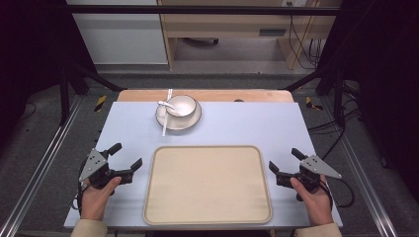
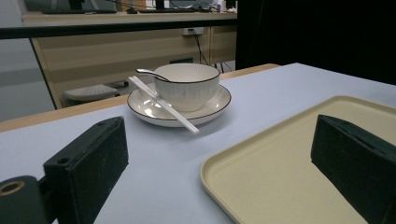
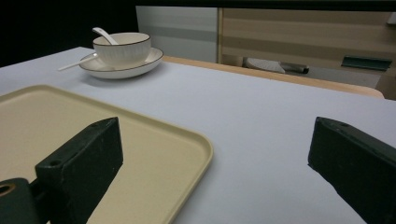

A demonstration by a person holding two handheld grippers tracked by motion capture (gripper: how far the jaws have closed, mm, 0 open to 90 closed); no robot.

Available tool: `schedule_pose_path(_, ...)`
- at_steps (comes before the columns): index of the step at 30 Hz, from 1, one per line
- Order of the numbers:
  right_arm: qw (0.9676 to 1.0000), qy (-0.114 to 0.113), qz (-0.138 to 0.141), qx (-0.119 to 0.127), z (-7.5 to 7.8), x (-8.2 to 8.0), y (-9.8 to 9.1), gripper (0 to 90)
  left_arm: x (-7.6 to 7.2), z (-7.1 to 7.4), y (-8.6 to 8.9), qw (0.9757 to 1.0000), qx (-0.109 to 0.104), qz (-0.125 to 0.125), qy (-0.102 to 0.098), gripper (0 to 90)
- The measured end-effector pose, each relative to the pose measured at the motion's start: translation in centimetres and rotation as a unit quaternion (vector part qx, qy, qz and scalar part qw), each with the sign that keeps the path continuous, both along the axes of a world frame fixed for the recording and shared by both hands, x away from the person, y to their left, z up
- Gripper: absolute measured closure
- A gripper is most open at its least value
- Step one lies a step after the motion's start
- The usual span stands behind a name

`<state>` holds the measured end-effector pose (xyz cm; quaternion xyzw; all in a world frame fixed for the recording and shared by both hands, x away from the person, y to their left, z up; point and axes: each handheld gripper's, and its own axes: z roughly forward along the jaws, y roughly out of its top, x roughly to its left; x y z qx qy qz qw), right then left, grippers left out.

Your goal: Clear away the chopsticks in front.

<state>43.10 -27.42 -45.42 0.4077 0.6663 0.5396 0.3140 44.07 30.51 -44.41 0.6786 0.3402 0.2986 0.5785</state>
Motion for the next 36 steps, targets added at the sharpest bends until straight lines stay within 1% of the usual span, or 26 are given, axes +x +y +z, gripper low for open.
schedule_pose_path(4, 1.0000, 0.002, -0.008, -0.005, -0.1, 0.1, -0.2, 3.3, -0.2, 0.2, 0.2, 1.0000, -0.008, 0.002, 0.004, 4.4)
schedule_pose_path(5, 0.9999, 0.003, -0.013, -0.005, 0.0, 0.1, -0.3, 3.4, -0.3, 0.2, 0.2, 0.9998, -0.014, -0.001, 0.012, 4.6)
schedule_pose_path(6, 0.9999, 0.002, -0.014, -0.002, 0.0, 0.1, -0.3, 3.4, -0.3, 0.1, 0.1, 0.9998, -0.015, -0.002, 0.016, 4.6)
schedule_pose_path(9, 0.9999, -0.003, -0.015, -0.001, 0.2, 0.2, 0.0, 3.4, -0.3, 0.0, -0.2, 0.9995, -0.019, -0.008, 0.024, 4.6)
schedule_pose_path(11, 0.9998, -0.009, -0.018, 0.000, 0.4, 0.1, 0.3, 3.4, -0.2, 0.1, -0.4, 0.9996, -0.005, -0.007, 0.028, 4.7)
schedule_pose_path(12, 0.9998, -0.013, -0.018, 0.001, 0.5, 0.0, 0.4, 3.3, 0.1, 0.2, -0.5, 0.9995, -0.004, -0.003, 0.031, 4.9)
schedule_pose_path(13, 0.9997, -0.015, -0.018, -0.002, 0.6, -0.2, 0.7, 3.0, 0.2, 0.3, -0.6, 0.9993, -0.008, 0.001, 0.036, 5.0)
schedule_pose_path(15, 0.9996, -0.015, -0.015, -0.019, 0.6, -0.5, 1.2, 2.9, 0.7, 0.8, -0.8, 0.9992, 0.001, 0.010, 0.039, 5.7)
schedule_pose_path(16, 0.9996, -0.010, -0.014, -0.022, 0.5, -0.6, 1.3, 2.9, 1.0, 1.3, -1.1, 0.9993, 0.005, 0.010, 0.035, 5.7)
schedule_pose_path(17, 0.9994, -0.007, -0.010, -0.031, 0.4, -0.7, 1.5, 2.9, 1.3, 1.6, -1.3, 0.9993, 0.005, 0.007, 0.035, 5.9)
schedule_pose_path(18, 0.9993, -0.006, -0.007, -0.037, 0.4, -0.9, 1.7, 3.0, 1.9, 2.1, -1.7, 0.9990, 0.007, -0.002, 0.043, 5.9)
schedule_pose_path(19, 0.9988, -0.009, -0.006, -0.047, 0.4, -1.3, 1.8, 3.2, 2.3, 2.5, -1.9, 0.9990, 0.009, -0.005, 0.044, 5.9)
schedule_pose_path(20, 0.9987, -0.008, -0.008, -0.049, 0.5, -1.7, 1.9, 3.4, 2.9, 3.0, -2.3, 0.9990, 0.016, -0.002, 0.042, 6.0)
schedule_pose_path(21, 0.9985, -0.012, -0.011, -0.053, 0.6, -2.1, 2.0, 3.4, 3.5, 3.5, -2.6, 0.9987, 0.026, -0.001, 0.043, 6.1)
schedule_pose_path(23, 0.9986, -0.020, -0.017, -0.046, 0.8, -2.5, 2.0, 3.5, 4.7, 4.3, -3.2, 0.9981, 0.042, -0.004, 0.044, 6.1)
schedule_pose_path(24, 0.9987, -0.018, -0.016, -0.045, 0.8, -2.5, 2.0, 3.7, 5.4, 4.7, -3.6, 0.9977, 0.050, -0.006, 0.045, 6.1)
schedule_pose_path(25, 0.9987, -0.018, -0.016, -0.045, 0.8, -2.5, 2.0, 3.7, 5.4, 4.7, -3.6, 0.9977, 0.050, -0.006, 0.045, 6.1)
schedule_pose_path(26, 0.9990, -0.011, -0.014, -0.040, 0.8, -2.2, 2.0, 3.9, 6.6, 5.3, -4.1, 0.9958, 0.074, -0.011, 0.052, 6.6)
schedule_pose_path(29, 0.9990, -0.009, -0.017, -0.040, 0.8, -2.0, 1.9, 4.2, 8.4, 5.9, -4.7, 0.9933, 0.099, -0.013, 0.058, 7.0)
schedule_pose_path(31, 0.9988, -0.007, -0.019, -0.043, 0.8, -2.0, 1.8, 4.3, 9.3, 6.2, -4.9, 0.9929, 0.105, -0.011, 0.056, 7.0)
schedule_pose_path(33, 0.9986, -0.006, -0.023, -0.047, 0.7, -2.1, 1.7, 4.4, 10.3, 6.4, -4.9, 0.9940, 0.091, -0.007, 0.060, 7.1)
schedule_pose_path(34, 0.9986, -0.003, -0.025, -0.046, 0.7, -2.1, 1.7, 4.3, 10.7, 6.5, -4.9, 0.9941, 0.088, -0.003, 0.062, 7.2)
schedule_pose_path(36, 0.9984, -0.007, -0.029, -0.049, 0.7, -2.0, 1.8, 4.4, 11.7, 6.6, -4.8, 0.9939, 0.087, 0.011, 0.067, 7.8)
